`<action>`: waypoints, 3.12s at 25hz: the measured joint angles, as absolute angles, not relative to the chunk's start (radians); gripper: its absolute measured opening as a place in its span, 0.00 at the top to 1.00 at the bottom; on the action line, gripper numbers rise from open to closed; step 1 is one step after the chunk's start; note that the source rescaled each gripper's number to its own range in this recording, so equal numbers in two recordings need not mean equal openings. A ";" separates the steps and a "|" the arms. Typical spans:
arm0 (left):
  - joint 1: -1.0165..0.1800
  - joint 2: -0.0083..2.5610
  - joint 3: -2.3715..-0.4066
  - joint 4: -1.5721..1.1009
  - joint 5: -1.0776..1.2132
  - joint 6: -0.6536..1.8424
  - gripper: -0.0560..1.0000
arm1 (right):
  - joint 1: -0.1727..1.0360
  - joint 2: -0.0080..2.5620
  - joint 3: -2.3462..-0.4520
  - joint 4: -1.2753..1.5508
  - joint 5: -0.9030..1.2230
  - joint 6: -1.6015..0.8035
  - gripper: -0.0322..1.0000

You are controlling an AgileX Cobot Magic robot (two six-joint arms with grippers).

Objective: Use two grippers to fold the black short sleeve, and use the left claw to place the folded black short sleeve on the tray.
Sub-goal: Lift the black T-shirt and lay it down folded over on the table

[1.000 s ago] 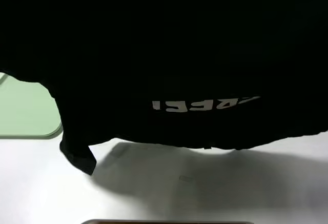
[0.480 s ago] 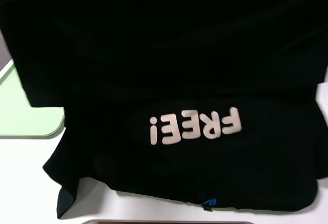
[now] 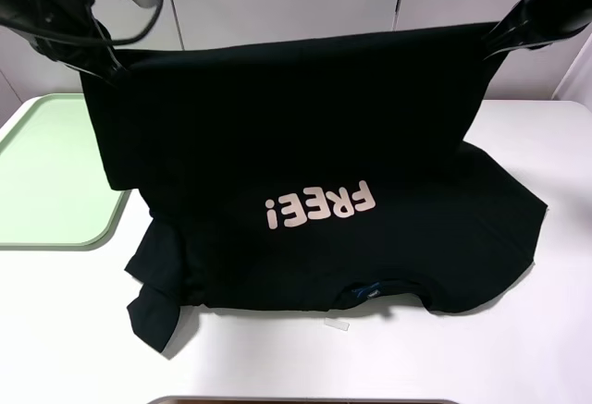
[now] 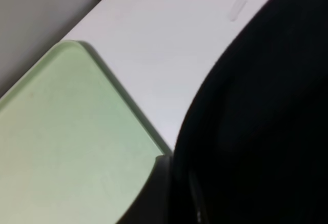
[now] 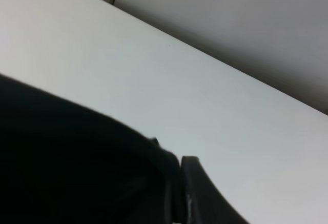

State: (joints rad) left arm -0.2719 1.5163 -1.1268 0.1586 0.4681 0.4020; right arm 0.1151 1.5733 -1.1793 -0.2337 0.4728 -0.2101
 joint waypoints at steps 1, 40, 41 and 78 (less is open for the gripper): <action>-0.272 1.533 -1.127 0.167 0.454 0.401 0.95 | 0.115 1.597 -1.179 -0.239 0.454 -0.210 0.97; -0.277 1.655 -1.093 -0.212 0.779 1.050 0.95 | 0.061 1.858 -1.048 -0.603 0.628 -0.344 0.97; -0.277 1.655 -1.072 -0.215 0.778 1.062 0.95 | 0.061 1.859 -1.045 -0.604 0.628 -0.345 0.97; -0.271 1.653 -0.853 -0.205 0.934 1.198 0.33 | 0.058 1.874 -0.891 -0.499 0.737 -0.237 0.02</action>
State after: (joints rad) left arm -0.2714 1.6527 -0.8532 -0.2054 0.9344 1.1979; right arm 0.0579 1.8741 -0.8914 -0.4988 0.7374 -0.2366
